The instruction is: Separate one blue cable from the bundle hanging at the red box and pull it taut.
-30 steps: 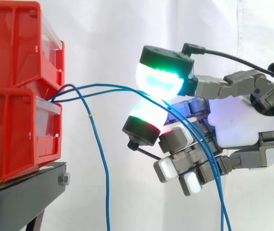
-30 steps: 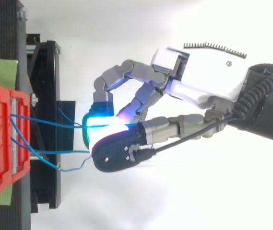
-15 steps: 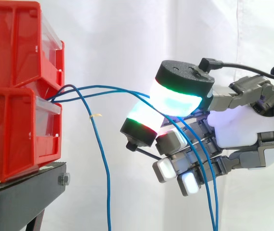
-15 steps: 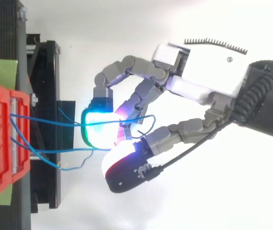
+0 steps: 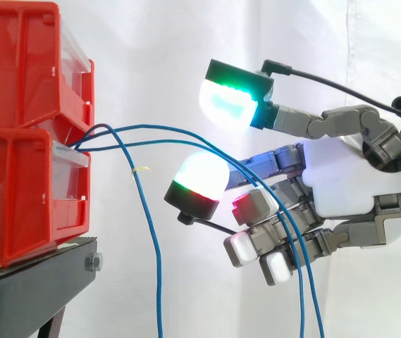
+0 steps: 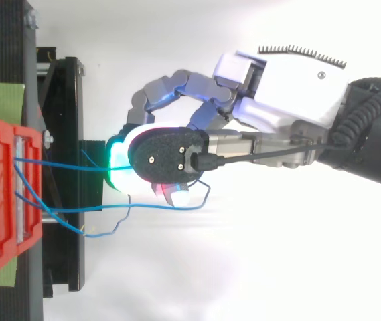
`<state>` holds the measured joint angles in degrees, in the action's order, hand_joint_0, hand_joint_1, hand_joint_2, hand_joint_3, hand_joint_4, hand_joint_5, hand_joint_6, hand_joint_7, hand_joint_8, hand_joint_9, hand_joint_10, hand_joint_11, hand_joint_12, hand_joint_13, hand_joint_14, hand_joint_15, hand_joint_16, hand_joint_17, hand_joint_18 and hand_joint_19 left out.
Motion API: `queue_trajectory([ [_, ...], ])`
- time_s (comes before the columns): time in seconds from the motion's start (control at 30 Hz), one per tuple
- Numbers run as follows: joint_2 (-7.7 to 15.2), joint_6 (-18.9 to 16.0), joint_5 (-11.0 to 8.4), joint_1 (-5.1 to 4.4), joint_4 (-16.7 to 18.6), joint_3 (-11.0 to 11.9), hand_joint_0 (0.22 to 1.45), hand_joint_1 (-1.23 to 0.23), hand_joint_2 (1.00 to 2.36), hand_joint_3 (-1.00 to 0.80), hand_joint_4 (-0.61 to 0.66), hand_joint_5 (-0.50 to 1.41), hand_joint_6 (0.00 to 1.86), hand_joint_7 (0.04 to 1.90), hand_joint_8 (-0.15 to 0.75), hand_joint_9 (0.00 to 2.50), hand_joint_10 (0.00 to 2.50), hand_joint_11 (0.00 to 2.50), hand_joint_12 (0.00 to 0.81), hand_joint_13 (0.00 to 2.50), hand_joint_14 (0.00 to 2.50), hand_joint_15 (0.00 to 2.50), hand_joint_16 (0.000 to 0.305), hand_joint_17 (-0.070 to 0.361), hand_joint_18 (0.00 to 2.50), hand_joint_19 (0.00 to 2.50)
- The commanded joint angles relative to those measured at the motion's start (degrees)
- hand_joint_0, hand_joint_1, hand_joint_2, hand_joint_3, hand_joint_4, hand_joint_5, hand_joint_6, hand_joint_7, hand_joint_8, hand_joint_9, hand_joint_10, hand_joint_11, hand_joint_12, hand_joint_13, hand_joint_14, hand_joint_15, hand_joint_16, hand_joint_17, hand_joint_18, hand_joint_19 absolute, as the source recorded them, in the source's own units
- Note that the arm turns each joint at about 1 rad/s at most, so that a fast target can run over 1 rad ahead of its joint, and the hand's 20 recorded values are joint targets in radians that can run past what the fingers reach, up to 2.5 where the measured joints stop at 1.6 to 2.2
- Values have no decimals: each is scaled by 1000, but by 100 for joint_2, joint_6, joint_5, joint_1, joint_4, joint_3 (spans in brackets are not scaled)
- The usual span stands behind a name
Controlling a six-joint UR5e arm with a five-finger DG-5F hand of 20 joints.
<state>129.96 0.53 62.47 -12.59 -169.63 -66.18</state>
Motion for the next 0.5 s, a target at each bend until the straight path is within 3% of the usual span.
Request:
queue_trajectory([
  [0.0, -5, 0, 2, 29, -9, -9, 584, -438, 1000, -500, 99, -122, 801, 1025, 335, 1220, 19, 1011, 353, 1026, 25, 731, 50, 113, 883, 821],
  [0.23, -5, 0, 11, 46, -17, -9, 606, -724, 1005, -426, 100, -167, 876, 1044, 323, 1166, 18, 1087, 351, 1019, 23, 735, 50, 113, 886, 808],
  [0.47, -5, 9, 11, 29, -53, 0, 655, -808, 1009, -393, 67, -176, 913, 1011, 317, 1135, 18, 1129, 345, 1009, 25, 725, 50, 111, 893, 791],
])
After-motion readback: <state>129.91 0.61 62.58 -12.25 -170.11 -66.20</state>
